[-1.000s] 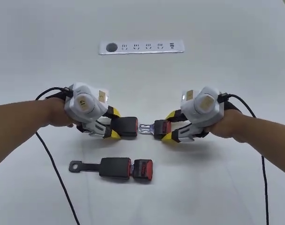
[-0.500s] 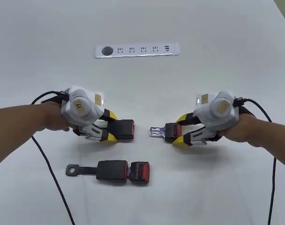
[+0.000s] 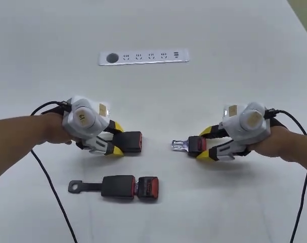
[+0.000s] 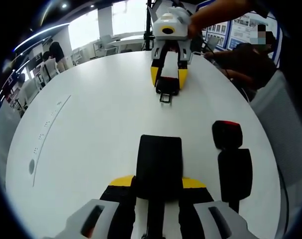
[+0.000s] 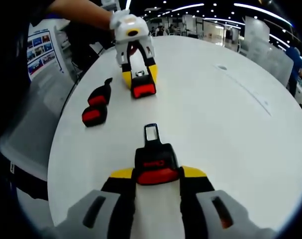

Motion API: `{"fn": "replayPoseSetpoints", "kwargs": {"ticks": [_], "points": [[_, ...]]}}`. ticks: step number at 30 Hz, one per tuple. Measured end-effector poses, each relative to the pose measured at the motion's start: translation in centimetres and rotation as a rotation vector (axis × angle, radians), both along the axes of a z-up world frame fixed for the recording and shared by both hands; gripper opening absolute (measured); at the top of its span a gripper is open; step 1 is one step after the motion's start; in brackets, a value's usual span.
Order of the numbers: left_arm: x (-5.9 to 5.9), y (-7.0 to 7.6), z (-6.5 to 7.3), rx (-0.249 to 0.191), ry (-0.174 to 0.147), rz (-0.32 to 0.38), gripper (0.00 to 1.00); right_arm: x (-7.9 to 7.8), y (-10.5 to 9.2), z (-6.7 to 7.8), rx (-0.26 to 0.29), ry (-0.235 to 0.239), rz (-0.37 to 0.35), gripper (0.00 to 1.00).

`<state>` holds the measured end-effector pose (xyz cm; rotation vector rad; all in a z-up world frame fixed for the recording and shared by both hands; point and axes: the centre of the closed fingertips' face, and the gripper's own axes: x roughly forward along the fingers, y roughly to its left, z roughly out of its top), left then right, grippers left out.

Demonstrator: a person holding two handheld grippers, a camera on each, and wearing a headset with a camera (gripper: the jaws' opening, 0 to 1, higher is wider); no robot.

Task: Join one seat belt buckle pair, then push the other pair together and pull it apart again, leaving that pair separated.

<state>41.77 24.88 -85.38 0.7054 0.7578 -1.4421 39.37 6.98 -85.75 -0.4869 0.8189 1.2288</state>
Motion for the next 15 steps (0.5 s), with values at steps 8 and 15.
{"fn": "replayPoseSetpoints", "kwargs": {"ticks": [8, 15], "points": [[0.0, 0.0, 0.0, 0.001, 0.001, 0.002, 0.34, -0.7, -1.4, 0.3, -0.017, 0.006, -0.011, 0.34], [0.0, 0.0, 0.1, 0.003, 0.001, 0.001, 0.34, -1.0, -2.6, 0.6, -0.024, 0.011, -0.021, 0.34]]}}
